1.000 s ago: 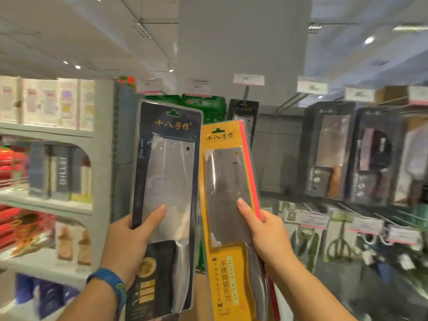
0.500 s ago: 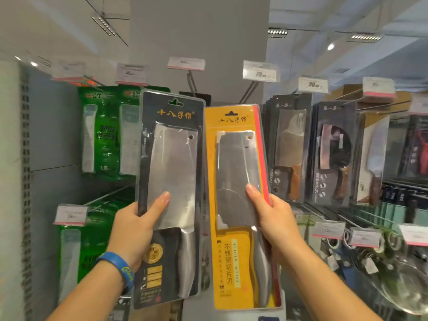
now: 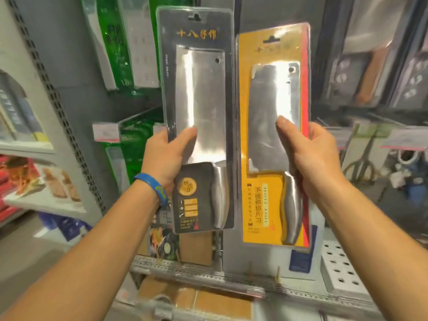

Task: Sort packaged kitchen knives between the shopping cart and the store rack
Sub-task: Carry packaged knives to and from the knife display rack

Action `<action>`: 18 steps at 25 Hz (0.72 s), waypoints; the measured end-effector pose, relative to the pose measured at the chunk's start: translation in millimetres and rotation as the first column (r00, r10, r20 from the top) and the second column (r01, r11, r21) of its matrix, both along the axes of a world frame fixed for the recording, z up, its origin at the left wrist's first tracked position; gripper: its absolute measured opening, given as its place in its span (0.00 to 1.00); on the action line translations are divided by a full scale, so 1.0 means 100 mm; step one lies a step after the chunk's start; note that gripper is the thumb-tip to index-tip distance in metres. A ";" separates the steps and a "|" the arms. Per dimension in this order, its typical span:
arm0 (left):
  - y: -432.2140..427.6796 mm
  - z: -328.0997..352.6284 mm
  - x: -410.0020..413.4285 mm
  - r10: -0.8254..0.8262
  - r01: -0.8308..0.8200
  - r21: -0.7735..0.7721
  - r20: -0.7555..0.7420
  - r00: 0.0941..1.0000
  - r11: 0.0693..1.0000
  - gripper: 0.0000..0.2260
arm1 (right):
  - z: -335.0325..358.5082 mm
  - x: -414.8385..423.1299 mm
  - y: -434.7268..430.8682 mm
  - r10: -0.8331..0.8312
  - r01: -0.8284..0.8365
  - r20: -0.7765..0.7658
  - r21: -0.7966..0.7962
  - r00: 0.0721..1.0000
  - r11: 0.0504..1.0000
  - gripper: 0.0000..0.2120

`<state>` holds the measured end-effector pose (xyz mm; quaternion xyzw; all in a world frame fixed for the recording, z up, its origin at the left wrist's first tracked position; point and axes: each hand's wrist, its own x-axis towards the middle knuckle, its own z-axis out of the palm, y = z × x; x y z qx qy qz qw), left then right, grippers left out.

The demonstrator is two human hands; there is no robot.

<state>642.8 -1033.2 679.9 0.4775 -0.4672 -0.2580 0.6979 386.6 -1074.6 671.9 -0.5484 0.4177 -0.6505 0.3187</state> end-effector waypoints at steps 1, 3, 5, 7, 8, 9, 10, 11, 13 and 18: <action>-0.03 -0.02 0.02 0.022 -0.022 0.008 -0.017 1.000 1.000 0.22 | -0.04 0.03 0.00 -0.020 0.020 -0.030 -0.003 0.999 1.000 0.25; -0.07 -0.03 0.06 0.040 -0.039 0.016 -0.050 0.998 0.999 0.20 | -0.04 0.07 -0.01 -0.067 0.067 -0.058 0.002 0.996 0.998 0.24; -0.11 0.03 0.10 0.039 -0.038 0.023 -0.029 0.999 0.999 0.17 | 0.02 0.11 -0.05 -0.121 0.120 -0.062 -0.013 0.991 0.993 0.19; -0.16 0.12 0.14 0.049 -0.050 0.031 0.021 0.999 0.998 0.20 | 0.13 0.13 -0.09 -0.204 0.199 -0.079 -0.072 0.976 0.977 0.15; -0.18 0.18 0.15 0.069 -0.070 0.028 0.045 0.997 0.997 0.23 | 0.20 0.14 -0.12 -0.252 0.243 -0.089 -0.101 0.964 0.965 0.16; -0.22 0.29 0.17 0.095 -0.096 0.007 0.071 0.993 0.995 0.25 | 0.32 0.14 -0.15 -0.291 0.278 -0.094 -0.129 0.952 0.952 0.19; -0.25 0.41 0.19 0.125 -0.123 -0.022 0.098 0.987 0.992 0.24 | 0.46 0.14 -0.18 -0.318 0.302 -0.106 -0.149 0.942 0.942 0.24; -0.30 0.57 0.21 0.160 -0.153 -0.064 0.135 0.978 0.986 0.24 | 0.62 0.13 -0.23 -0.341 0.318 -0.120 -0.177 0.932 0.931 0.29; -0.40 0.92 0.24 0.234 -0.210 -0.132 0.204 0.951 0.969 0.28 | 0.98 0.11 -0.31 -0.370 0.328 -0.149 -0.247 0.917 0.912 0.33; -0.67 1.37 0.32 0.300 -0.252 -0.209 0.244 0.922 0.945 0.34 | 1.59 0.11 -0.49 -0.455 0.355 -0.271 -0.347 0.848 0.868 0.29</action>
